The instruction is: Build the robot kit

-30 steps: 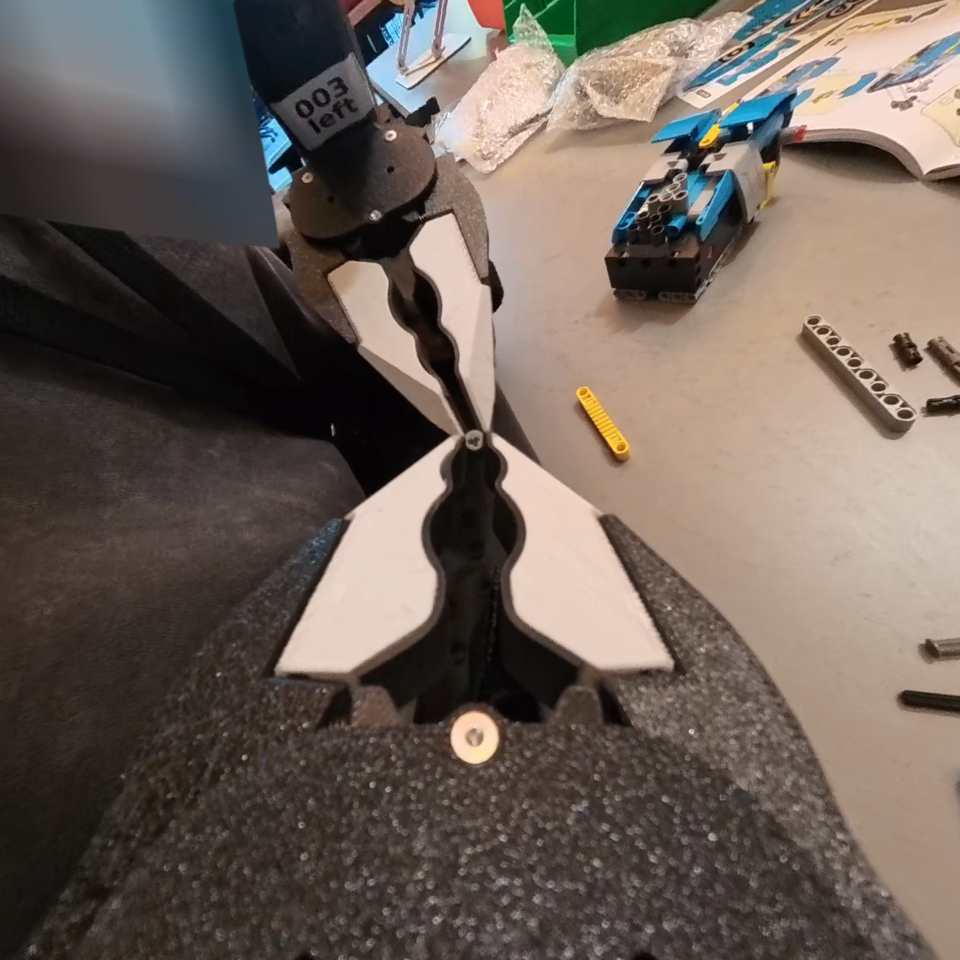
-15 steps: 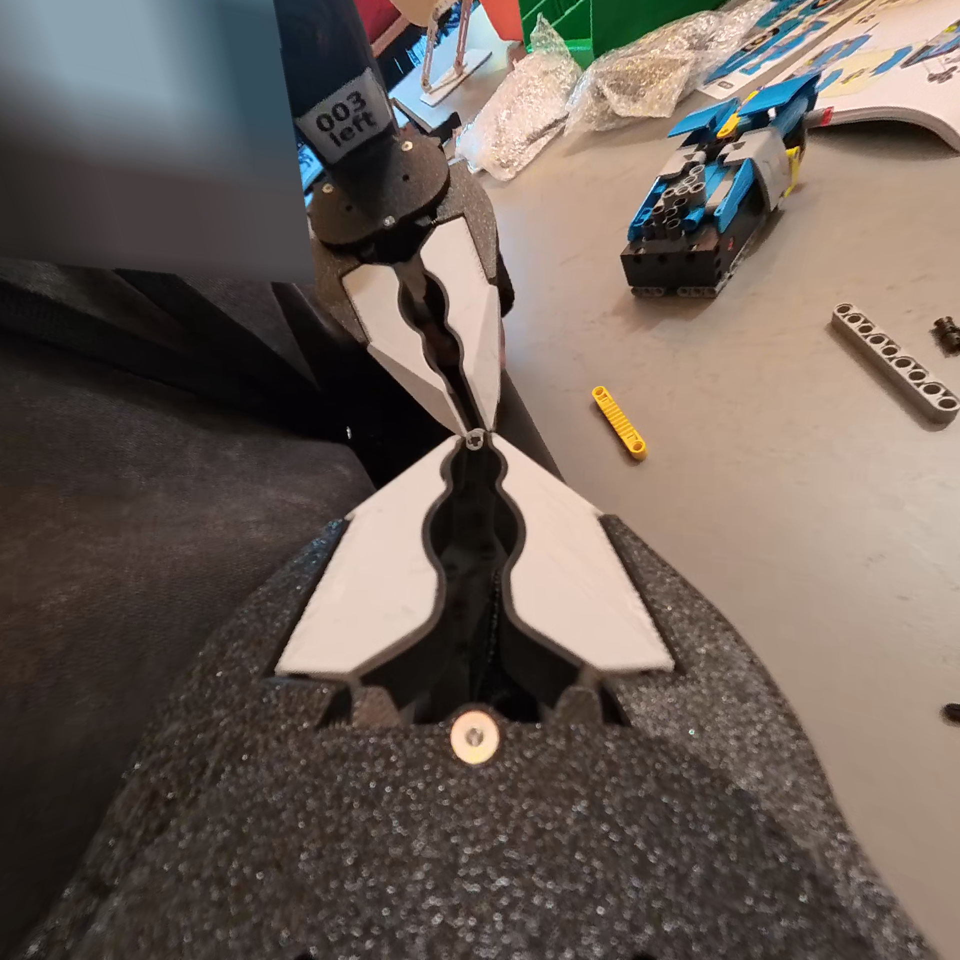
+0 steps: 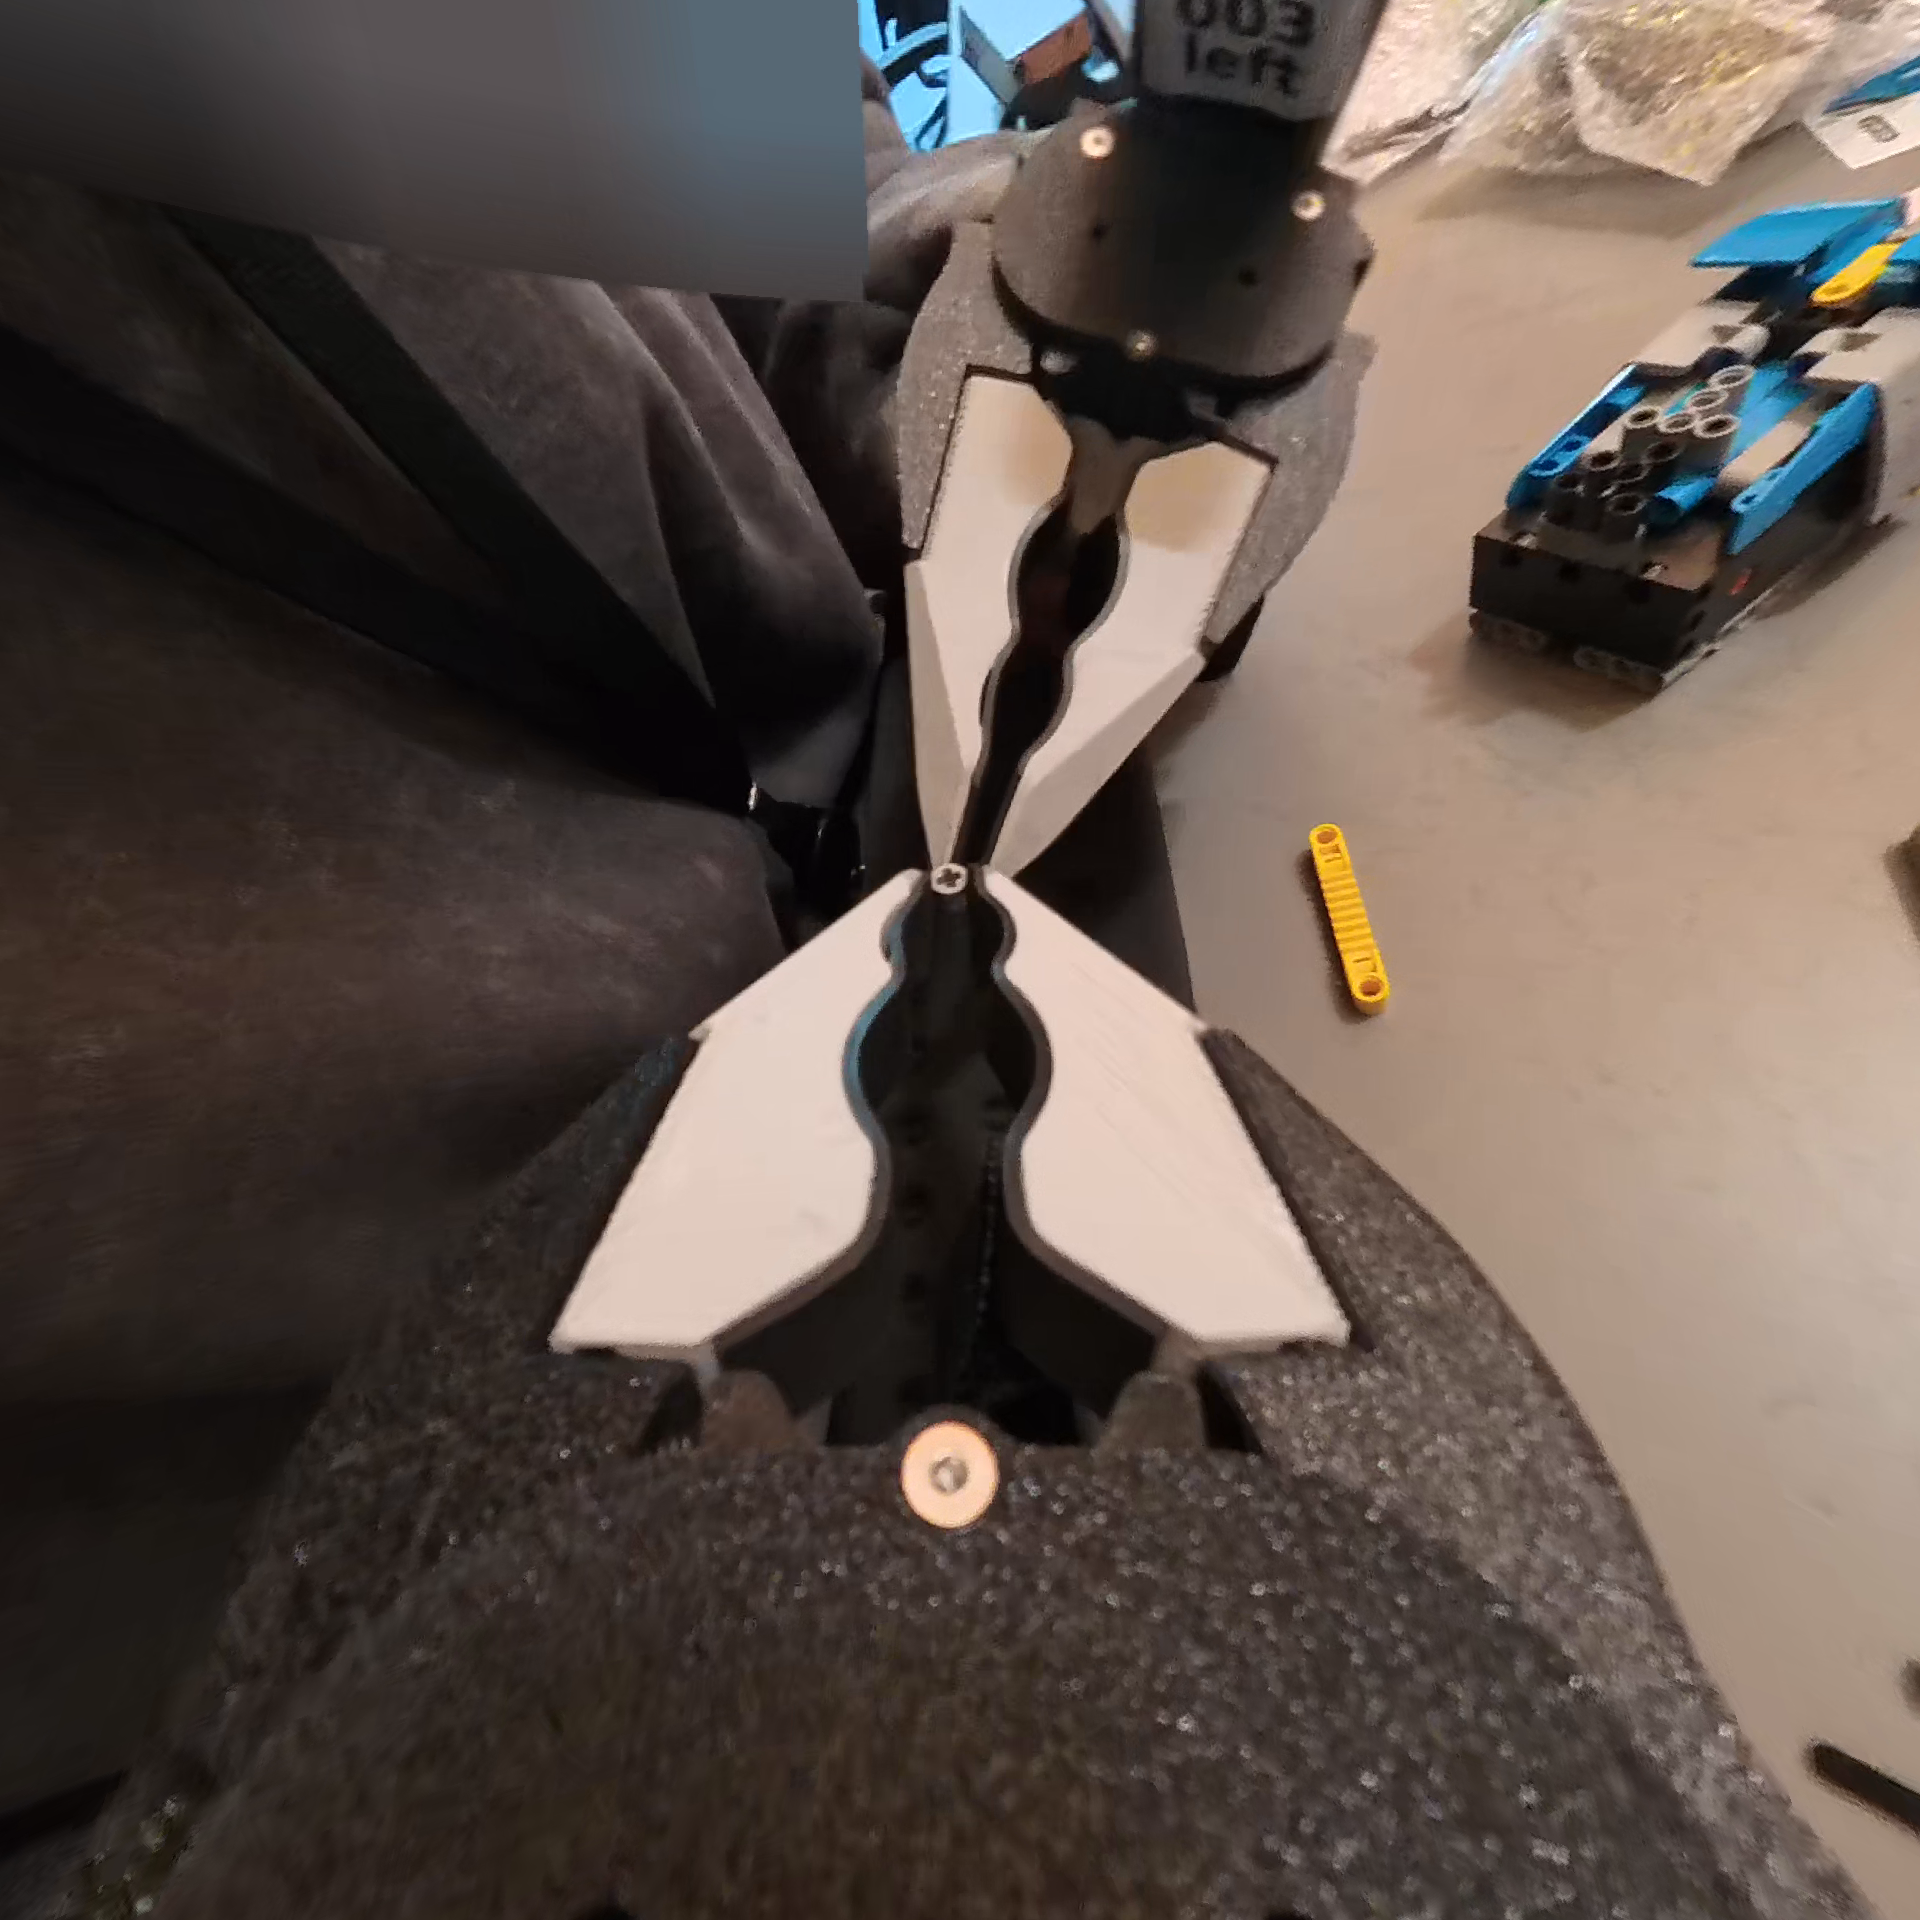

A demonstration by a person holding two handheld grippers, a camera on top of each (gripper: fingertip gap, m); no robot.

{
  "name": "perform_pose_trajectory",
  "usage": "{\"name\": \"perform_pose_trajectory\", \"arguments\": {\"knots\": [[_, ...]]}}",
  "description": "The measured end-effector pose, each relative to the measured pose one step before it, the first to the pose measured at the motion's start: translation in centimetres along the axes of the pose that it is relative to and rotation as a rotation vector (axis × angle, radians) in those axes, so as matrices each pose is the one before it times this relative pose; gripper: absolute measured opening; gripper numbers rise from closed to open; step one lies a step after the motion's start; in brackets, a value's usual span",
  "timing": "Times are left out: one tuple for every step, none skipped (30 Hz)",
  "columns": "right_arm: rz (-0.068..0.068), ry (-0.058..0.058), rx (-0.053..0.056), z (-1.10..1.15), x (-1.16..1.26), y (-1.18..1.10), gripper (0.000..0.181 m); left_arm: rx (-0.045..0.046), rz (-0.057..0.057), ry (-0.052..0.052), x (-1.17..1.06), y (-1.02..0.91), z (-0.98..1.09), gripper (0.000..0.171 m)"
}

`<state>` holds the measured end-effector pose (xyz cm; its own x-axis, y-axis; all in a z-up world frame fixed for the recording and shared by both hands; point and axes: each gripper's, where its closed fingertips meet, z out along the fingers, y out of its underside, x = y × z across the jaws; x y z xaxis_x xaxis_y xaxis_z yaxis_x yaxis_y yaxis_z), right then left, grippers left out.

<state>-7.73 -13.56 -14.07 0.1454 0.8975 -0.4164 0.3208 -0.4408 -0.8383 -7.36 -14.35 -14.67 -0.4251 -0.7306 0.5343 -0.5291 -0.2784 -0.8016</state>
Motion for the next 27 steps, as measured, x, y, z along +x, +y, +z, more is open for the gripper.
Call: {"name": "perform_pose_trajectory", "arguments": {"knots": [[-0.0036,-0.0113,0.0005,0.025,-0.072,0.002,0.007,0.00130,-0.0104,0.0170,0.082,0.008,-0.011,0.002],[-0.0060,-0.0028,0.0024,-0.021,0.008,-0.021,0.007,0.00190,-0.0066,0.0118,0.049,-0.012,-0.032,0.002],[-0.0033,-0.0053,0.0070,-0.039,-0.062,-0.069,0.006,0.00461,-0.0044,0.0097,0.053,-0.071,-0.042,0.002],[-0.0032,0.0026,0.0111,-0.084,0.025,-0.147,0.006,0.00848,-0.0051,0.0065,0.019,-0.127,-0.083,0.002],[-0.0024,0.0067,0.0099,-0.111,0.061,-0.117,0.006,0.00898,-0.0057,0.0046,-0.014,-0.124,-0.105,0.002],[-0.0014,0.0044,0.0031,-0.064,0.043,-0.032,0.006,0.00663,-0.0039,0.0044,0.009,-0.068,-0.067,0.002],[-0.0014,-0.0007,0.0035,-0.020,-0.039,-0.037,0.006,0.00414,-0.0003,0.0048,0.059,-0.037,-0.032,0.002],[0.0007,-0.0027,0.0042,-0.002,-0.061,-0.050,0.006,0.00180,0.0008,0.0026,0.045,-0.034,-0.013,0.002],[0.0007,-0.0003,0.0020,0.017,-0.014,-0.015,0.006,0.00070,-0.0005,0.0014,0.010,-0.005,0.000,0.002],[-0.0003,0.0006,-0.0005,-0.010,0.007,0.023,0.006,0.00400,-0.0031,0.0027,0.002,-0.032,-0.032,0.002],[-0.0049,0.0045,0.0031,-0.051,0.030,-0.044,0.006,0.00950,-0.0062,0.0026,-0.022,-0.117,-0.096,0.002],[-0.0037,0.0106,-0.0003,-0.013,0.107,0.004,0.006,0.00696,-0.0066,0.0007,-0.055,-0.094,-0.099,0.002],[-0.0043,0.0061,-0.0007,0.003,0.027,0.011,0.006,0.00119,-0.0040,0.0014,-0.029,-0.002,-0.028,0.002],[-0.0077,0.0050,-0.0020,0.021,-0.008,0.004,0.006,-0.00357,-0.0005,-0.0010,-0.015,0.053,0.055,0.002],[-0.0074,0.0081,-0.0029,0.039,0.037,0.027,0.006,-0.00563,-0.0007,-0.0023,-0.035,0.052,0.045,0.002],[-0.0008,0.0017,-0.0019,0.017,-0.009,0.042,0.006,-0.00125,-0.0039,0.0015,-0.014,0.006,0.000,0.002],[-0.0006,0.0064,0.0001,-0.034,0.085,0.026,0.006,0.00088,-0.0077,-0.0014,-0.112,-0.013,-0.028,0.002],[-0.0059,0.0159,-0.0054,0.021,0.197,0.102,0.006,-0.00488,-0.0097,-0.0066,-0.193,0.080,0.009,0.002],[-0.0060,0.0100,-0.0193,0.081,0.091,0.310,0.007,-0.01107,-0.0103,-0.0048,-0.169,0.202,0.058,0.002],[-0.0081,0.0094,-0.0173,0.099,0.068,0.241,0.007,-0.00810,-0.0096,-0.0033,-0.144,0.168,0.067,0.002],[-0.0091,0.0111,-0.0078,0.030,0.089,0.119,0.007,-0.00045,-0.0096,0.0007,-0.088,0.049,0.019,0.002],[-0.0096,0.0067,-0.0006,-0.008,0.027,0.048,0.007,0.00330,-0.0093,0.0030,-0.063,-0.028,-0.030,0.002],[-0.0060,0.0098,-0.0009,-0.027,0.112,0.057,0.006,0.00232,-0.0092,0.0016,-0.085,-0.023,-0.016,0.002],[-0.0035,0.0027,-0.0020,0.007,0.026,0.078,0.006,0.00049,-0.0086,0.0038,-0.054,-0.003,-0.002,0.002],[-0.0022,0.0023,0.0017,0.012,0.021,0.020,0.006,0.00203,-0.0076,0.0021,-0.062,-0.018,-0.002,0.002],[-0.0040,0.0104,0.0067,-0.054,0.145,-0.050,0.006,0.00781,-0.0091,0.0019,-0.067,-0.125,-0.057,0.002],[-0.0025,0.0058,0.0068,-0.046,0.058,-0.086,0.006,0.00746,-0.0075,0.0060,0.010,-0.105,-0.071,0.002]]}}
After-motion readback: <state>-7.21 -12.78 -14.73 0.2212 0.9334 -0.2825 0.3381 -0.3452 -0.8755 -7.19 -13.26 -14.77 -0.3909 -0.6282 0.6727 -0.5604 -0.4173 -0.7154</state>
